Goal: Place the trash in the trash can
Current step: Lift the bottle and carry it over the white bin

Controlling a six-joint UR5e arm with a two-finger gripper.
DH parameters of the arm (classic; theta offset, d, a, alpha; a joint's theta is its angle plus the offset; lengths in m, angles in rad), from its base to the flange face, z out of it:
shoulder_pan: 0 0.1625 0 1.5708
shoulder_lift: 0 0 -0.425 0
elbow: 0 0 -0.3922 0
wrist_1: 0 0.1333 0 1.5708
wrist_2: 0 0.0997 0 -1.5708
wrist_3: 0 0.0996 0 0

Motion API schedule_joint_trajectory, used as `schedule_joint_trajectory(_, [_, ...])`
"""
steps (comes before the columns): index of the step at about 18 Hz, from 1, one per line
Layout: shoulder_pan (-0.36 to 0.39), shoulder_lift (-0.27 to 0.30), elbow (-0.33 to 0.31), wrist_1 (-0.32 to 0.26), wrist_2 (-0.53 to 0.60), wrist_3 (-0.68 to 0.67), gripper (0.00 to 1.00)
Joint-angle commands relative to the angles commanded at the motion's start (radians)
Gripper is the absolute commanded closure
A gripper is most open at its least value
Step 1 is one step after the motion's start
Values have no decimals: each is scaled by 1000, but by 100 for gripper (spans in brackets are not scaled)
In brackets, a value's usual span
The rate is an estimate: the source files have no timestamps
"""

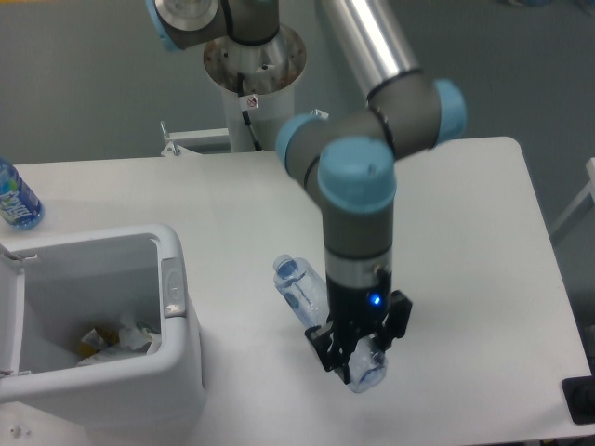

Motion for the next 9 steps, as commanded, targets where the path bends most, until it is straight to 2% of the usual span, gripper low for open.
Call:
schedule_joint_trajectory(3, [-2, 55, 35, 14, -37, 5, 45])
schedule_joint_trajectory(6, [-9, 91, 65, 93, -97, -2, 45])
schedule_joint_trajectory(9, [-32, 115, 72, 101, -155, 8, 45])
